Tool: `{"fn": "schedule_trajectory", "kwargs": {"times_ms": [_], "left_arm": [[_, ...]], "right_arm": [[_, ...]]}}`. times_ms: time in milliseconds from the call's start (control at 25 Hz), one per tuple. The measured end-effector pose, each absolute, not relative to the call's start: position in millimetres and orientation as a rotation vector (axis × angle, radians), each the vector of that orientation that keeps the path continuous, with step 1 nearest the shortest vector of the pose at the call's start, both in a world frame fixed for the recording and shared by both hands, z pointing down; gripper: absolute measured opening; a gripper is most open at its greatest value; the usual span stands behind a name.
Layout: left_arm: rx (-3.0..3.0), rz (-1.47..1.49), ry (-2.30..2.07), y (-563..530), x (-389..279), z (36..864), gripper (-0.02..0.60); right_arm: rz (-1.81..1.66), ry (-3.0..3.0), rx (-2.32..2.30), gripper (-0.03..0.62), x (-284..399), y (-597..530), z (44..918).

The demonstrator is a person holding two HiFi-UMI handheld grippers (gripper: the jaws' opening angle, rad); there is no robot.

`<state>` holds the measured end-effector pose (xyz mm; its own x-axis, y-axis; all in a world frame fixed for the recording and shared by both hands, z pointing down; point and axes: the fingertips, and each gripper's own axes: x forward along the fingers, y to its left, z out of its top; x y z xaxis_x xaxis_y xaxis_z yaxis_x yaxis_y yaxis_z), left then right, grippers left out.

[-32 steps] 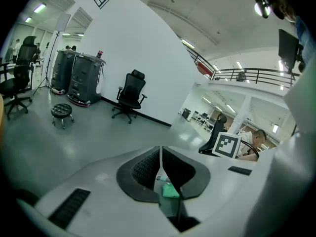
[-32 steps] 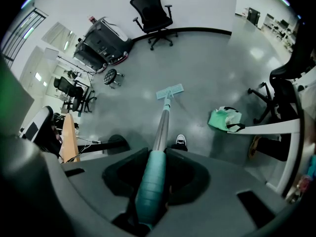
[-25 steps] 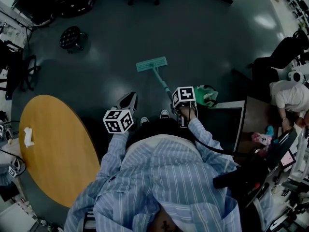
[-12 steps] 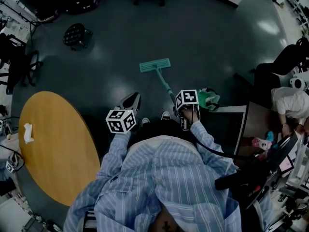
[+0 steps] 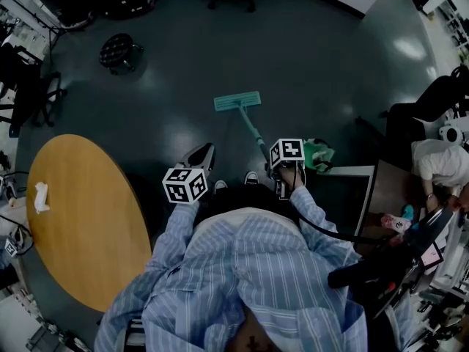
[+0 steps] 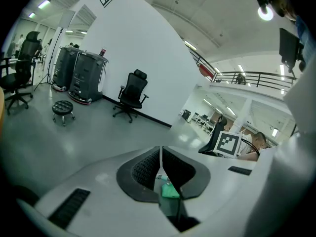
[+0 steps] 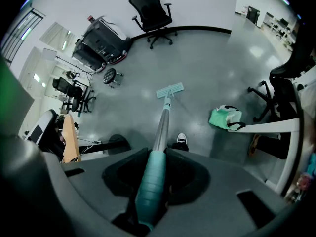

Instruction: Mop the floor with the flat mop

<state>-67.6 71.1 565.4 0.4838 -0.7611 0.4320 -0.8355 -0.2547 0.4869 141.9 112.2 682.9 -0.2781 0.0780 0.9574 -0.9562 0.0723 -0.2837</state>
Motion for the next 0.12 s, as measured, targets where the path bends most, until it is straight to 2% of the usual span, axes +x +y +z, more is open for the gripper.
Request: {"fn": "schedule_trajectory", "kwargs": {"times_ms": [120], "left_arm": [[2.049,0.142,-1.313,72.6,-69.8,566.3,0.02]], "right_arm": [[1.383,-1.399,0.949,0.117,139.9,113.2,682.8]]}}
